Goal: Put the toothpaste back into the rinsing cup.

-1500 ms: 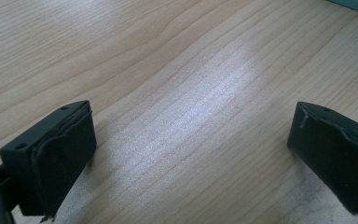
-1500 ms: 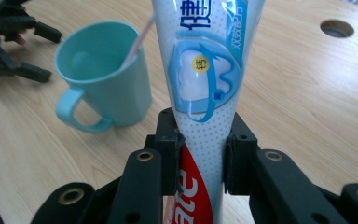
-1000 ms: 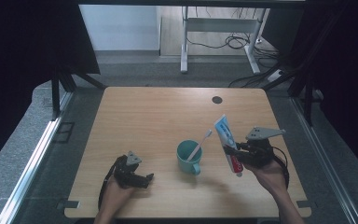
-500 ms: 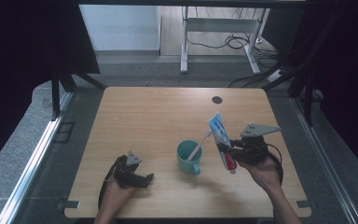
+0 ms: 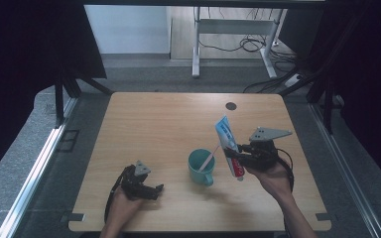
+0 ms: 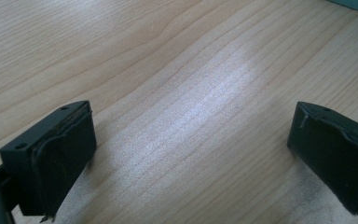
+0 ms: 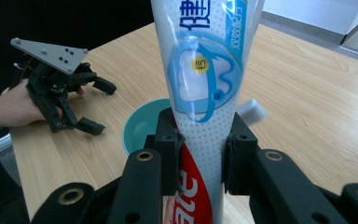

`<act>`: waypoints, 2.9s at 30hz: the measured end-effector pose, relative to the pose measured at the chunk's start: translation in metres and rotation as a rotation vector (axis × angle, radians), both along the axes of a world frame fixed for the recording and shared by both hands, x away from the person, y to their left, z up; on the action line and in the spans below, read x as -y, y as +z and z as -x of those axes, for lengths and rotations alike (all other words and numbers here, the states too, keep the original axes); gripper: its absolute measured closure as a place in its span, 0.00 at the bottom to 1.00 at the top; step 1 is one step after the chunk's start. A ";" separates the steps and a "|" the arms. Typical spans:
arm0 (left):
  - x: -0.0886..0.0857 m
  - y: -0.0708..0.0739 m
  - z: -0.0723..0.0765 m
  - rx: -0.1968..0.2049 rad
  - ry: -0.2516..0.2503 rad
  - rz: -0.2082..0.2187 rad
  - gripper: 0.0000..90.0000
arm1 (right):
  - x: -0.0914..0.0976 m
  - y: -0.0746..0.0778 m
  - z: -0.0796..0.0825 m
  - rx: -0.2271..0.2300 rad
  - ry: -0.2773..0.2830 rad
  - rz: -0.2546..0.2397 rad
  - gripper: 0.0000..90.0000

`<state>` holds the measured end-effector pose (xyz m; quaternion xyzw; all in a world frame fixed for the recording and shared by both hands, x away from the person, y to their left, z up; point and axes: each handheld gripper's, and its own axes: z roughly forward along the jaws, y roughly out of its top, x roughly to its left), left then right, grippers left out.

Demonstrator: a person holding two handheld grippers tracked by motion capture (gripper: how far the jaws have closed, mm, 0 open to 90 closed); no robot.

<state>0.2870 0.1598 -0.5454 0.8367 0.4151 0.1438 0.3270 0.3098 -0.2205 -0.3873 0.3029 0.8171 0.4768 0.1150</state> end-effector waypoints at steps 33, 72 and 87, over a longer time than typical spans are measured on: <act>0.000 0.000 0.000 -0.002 -0.001 -0.002 0.01 | -0.045 0.016 -0.020 0.027 0.029 -0.031 0.79; 0.000 0.000 0.000 0.001 0.000 -0.001 0.01 | -0.091 -0.010 -0.037 0.065 0.055 -0.011 0.79; 0.000 0.000 0.000 0.002 0.001 0.001 0.01 | -0.094 -0.038 -0.035 0.044 0.057 0.015 0.79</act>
